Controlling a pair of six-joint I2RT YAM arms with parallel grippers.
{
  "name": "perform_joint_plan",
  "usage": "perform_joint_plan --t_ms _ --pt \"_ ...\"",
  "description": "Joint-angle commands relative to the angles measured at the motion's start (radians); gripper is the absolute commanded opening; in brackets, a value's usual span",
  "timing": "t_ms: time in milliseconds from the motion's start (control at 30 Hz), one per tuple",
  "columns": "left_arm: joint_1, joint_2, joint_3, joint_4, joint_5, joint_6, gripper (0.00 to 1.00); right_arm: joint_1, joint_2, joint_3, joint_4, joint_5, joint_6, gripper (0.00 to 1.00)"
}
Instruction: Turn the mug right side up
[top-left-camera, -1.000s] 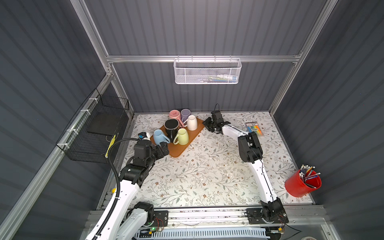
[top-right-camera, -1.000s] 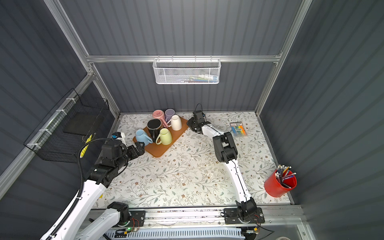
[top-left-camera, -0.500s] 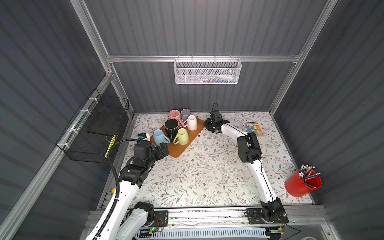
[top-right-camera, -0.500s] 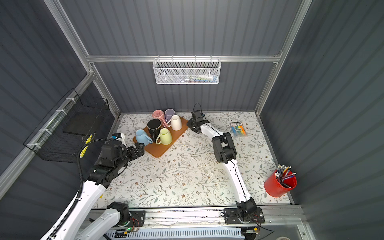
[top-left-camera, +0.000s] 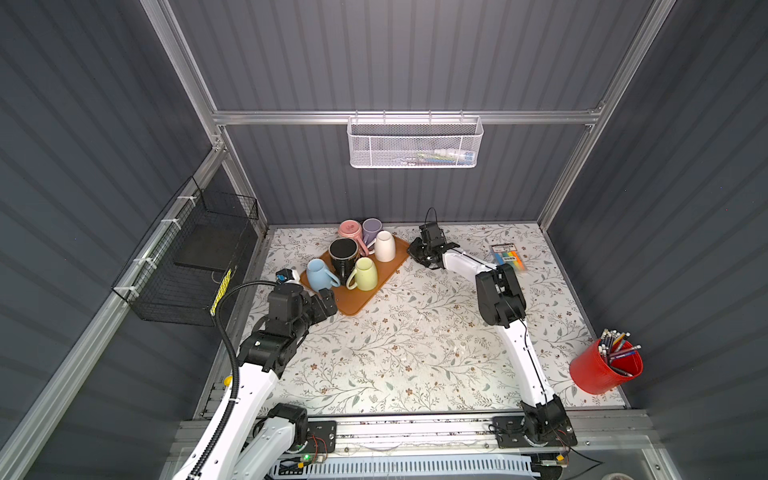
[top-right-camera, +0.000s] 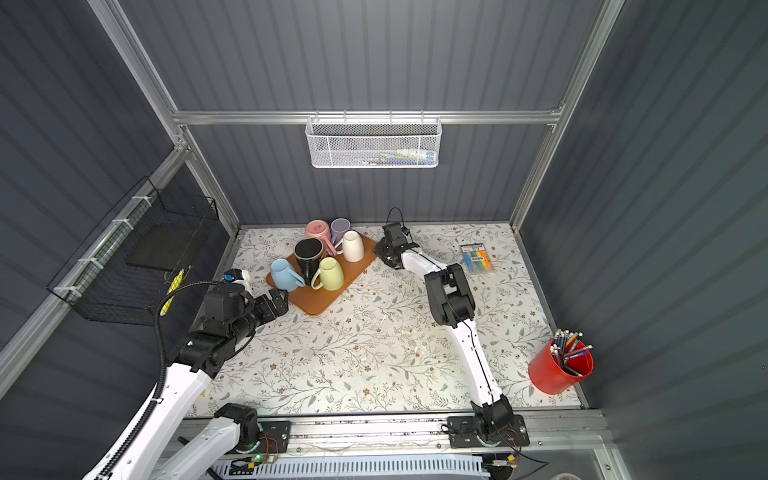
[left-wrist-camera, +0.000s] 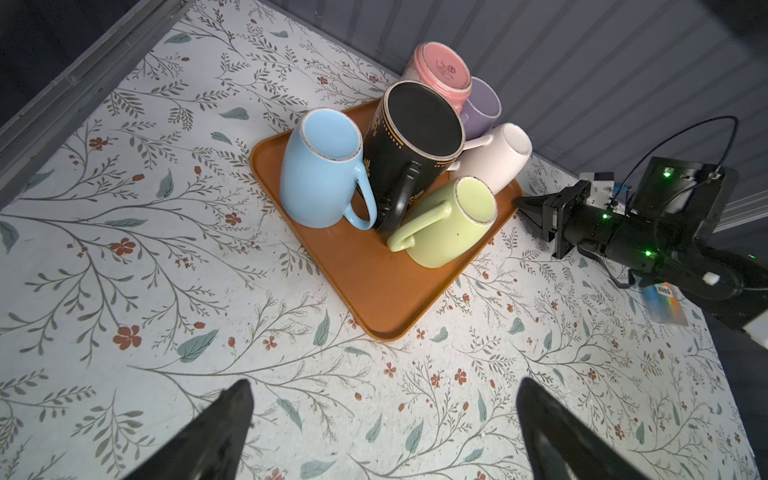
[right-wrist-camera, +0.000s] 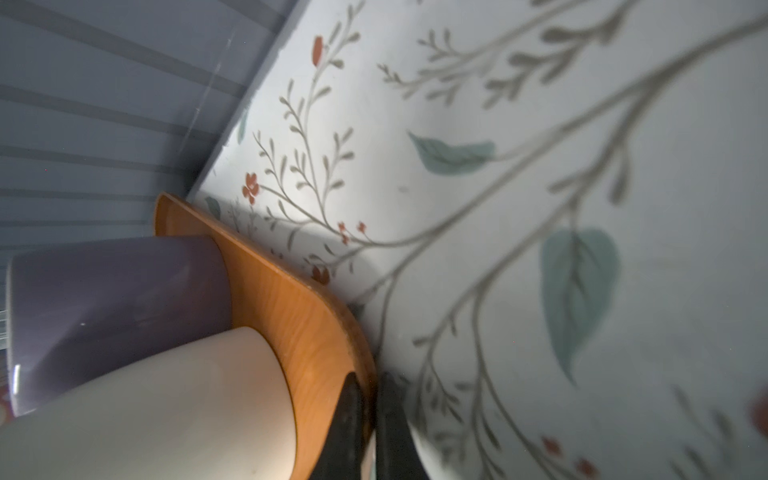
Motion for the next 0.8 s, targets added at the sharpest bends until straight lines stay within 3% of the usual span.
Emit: perform_joint_plan --t_ms 0,367,533,767 --pt "0.001 -0.004 -0.015 -0.019 -0.013 -0.013 0.99 0.011 -0.074 -0.091 -0.027 0.0 -0.076 0.0" --pt "0.0 -0.024 -0.097 0.007 -0.022 -0.069 0.97 0.019 -0.294 -0.46 0.106 -0.029 -0.1 0.0" --pt "0.0 -0.012 -0.128 0.003 -0.02 -0.098 0.86 0.022 -0.396 -0.615 0.145 -0.043 -0.107 0.0" --pt "0.0 -0.047 -0.167 -0.045 -0.031 -0.122 0.82 0.032 -0.516 -0.801 0.189 -0.077 -0.127 0.0"
